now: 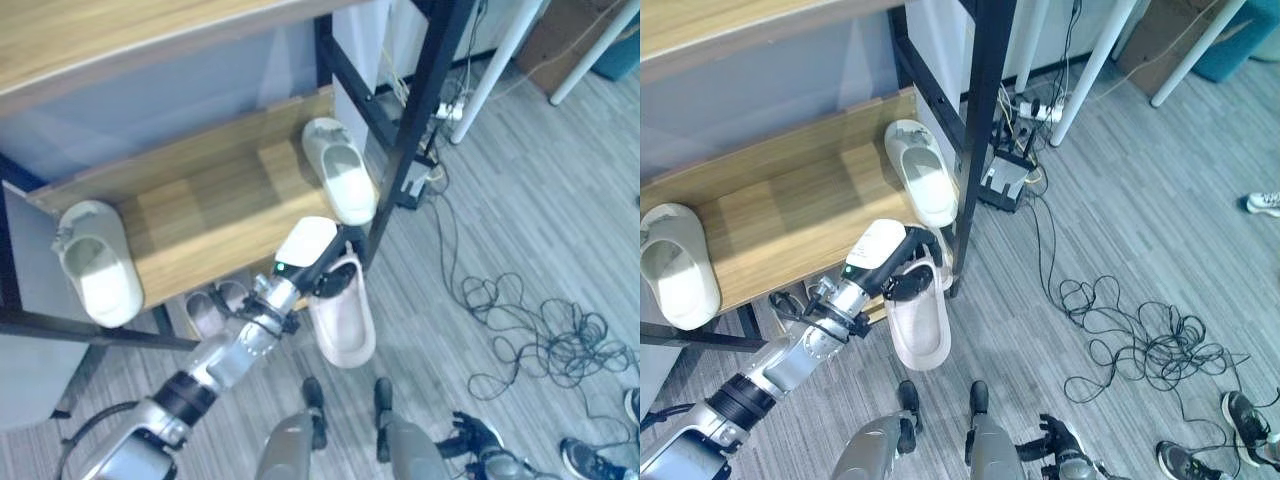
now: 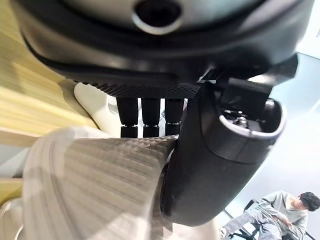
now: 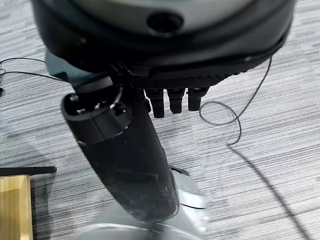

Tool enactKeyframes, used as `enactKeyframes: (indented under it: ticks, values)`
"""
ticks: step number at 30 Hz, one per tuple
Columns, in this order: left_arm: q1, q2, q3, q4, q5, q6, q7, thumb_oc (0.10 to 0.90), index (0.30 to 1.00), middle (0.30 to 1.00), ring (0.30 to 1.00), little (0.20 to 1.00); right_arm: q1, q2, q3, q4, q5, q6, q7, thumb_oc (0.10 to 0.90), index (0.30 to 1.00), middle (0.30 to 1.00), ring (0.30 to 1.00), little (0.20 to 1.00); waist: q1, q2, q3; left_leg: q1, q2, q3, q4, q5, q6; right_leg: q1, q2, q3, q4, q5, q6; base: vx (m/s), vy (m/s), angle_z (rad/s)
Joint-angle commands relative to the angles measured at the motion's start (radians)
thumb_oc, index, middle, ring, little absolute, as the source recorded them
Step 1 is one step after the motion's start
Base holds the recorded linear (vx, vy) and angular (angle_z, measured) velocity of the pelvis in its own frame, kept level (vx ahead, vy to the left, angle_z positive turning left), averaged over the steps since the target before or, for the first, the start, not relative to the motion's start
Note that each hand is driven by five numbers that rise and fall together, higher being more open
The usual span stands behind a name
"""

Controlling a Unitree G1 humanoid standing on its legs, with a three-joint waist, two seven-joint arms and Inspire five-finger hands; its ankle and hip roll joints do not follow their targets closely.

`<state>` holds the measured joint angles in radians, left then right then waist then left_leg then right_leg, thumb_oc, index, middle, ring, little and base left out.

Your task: Arrange the slippers neatly on the shoe rack.

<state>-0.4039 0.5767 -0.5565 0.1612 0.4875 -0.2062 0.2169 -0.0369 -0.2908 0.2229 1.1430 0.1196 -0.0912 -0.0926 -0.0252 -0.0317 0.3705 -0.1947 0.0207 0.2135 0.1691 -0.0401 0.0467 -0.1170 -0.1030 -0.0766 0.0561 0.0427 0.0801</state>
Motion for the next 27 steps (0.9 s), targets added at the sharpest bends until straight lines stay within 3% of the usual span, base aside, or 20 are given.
enactKeyframes:
  ticks: [1,8,14,17,21,25,26,27]
  values:
    - [0.135,-0.017,-0.005,0.015,0.040,-0.007,0.002,0.400,0.300,0.300,0.300,0.300,0.038,-0.034,0.007,0.004,-0.021,0.002,0.000,0.800,0.900,0.900,0.900,0.900,0.005,0.010,-0.109,0.064,0.005,-0.110,0.009,-0.083,-0.029,0.024,0.008,-0.005,0.074,-0.128,0.028,0.09,-0.101,0.23]
    - [0.287,0.023,0.084,-0.021,0.034,0.001,-0.008,0.400,0.300,0.300,0.300,0.300,0.021,-0.029,0.032,-0.023,-0.046,0.002,0.002,0.800,0.900,0.900,0.900,0.900,0.035,0.006,-0.138,0.116,0.006,-0.139,-0.027,-0.071,-0.035,0.078,0.012,-0.031,0.056,-0.144,0.021,0.04,-0.059,0.27]
    - [0.294,0.000,0.058,0.048,0.034,0.009,-0.006,0.400,0.300,0.300,0.300,0.300,-0.023,-0.032,0.071,-0.046,-0.064,-0.002,-0.005,0.800,0.900,0.900,0.900,0.900,0.046,0.001,-0.104,0.090,0.010,-0.153,0.032,-0.083,-0.036,0.051,0.014,-0.030,0.114,-0.165,0.012,-0.04,-0.036,0.08]
    - [0.186,-0.043,0.010,0.111,0.026,0.029,0.034,0.400,0.300,0.300,0.300,0.300,-0.069,-0.047,0.113,-0.075,-0.076,-0.009,-0.027,0.800,0.900,0.900,0.900,0.900,0.043,-0.006,-0.011,-0.052,0.022,-0.173,0.211,-0.122,-0.031,-0.075,0.005,-0.029,0.276,-0.197,-0.005,-0.25,-0.027,0.11]
    - [0.099,-0.077,-0.027,0.145,0.042,0.041,0.084,0.400,0.300,0.300,0.300,0.300,-0.085,-0.059,0.129,-0.095,-0.079,-0.015,-0.046,0.800,0.900,0.900,0.900,0.900,0.033,-0.002,0.016,-0.146,0.036,-0.181,0.354,-0.176,-0.024,-0.172,-0.006,-0.030,0.420,-0.247,-0.016,-0.05,0.008,0.11]
    - [-0.028,-0.122,-0.046,0.177,0.053,0.067,0.190,0.400,0.300,0.300,0.300,0.300,-0.119,-0.059,0.159,-0.113,-0.072,-0.025,-0.080,0.800,0.900,0.900,0.900,0.900,0.024,0.007,0.042,-0.330,0.051,-0.189,0.613,-0.285,0.010,-0.374,-0.009,-0.002,0.669,-0.353,-0.041,-0.07,0.017,0.02]
    - [-0.030,-0.122,-0.046,0.179,0.053,0.066,0.191,0.400,0.300,0.300,0.300,0.300,-0.120,-0.059,0.159,-0.112,-0.072,-0.025,-0.080,0.800,0.900,0.900,0.900,0.900,0.024,0.008,0.039,-0.338,0.052,-0.189,0.621,-0.289,0.010,-0.382,-0.009,-0.002,0.676,-0.356,-0.041,-0.12,0.023,-0.08]
    - [-0.096,-0.129,-0.056,0.183,0.069,0.086,0.242,0.400,0.300,0.300,0.300,0.300,-0.147,-0.059,0.184,-0.117,-0.080,-0.025,-0.099,0.800,0.900,0.900,0.900,0.900,0.021,0.015,0.058,-0.423,0.054,-0.194,0.725,-0.322,0.024,-0.466,-0.007,0.003,0.759,-0.387,-0.050,-0.10,0.008,-0.17]
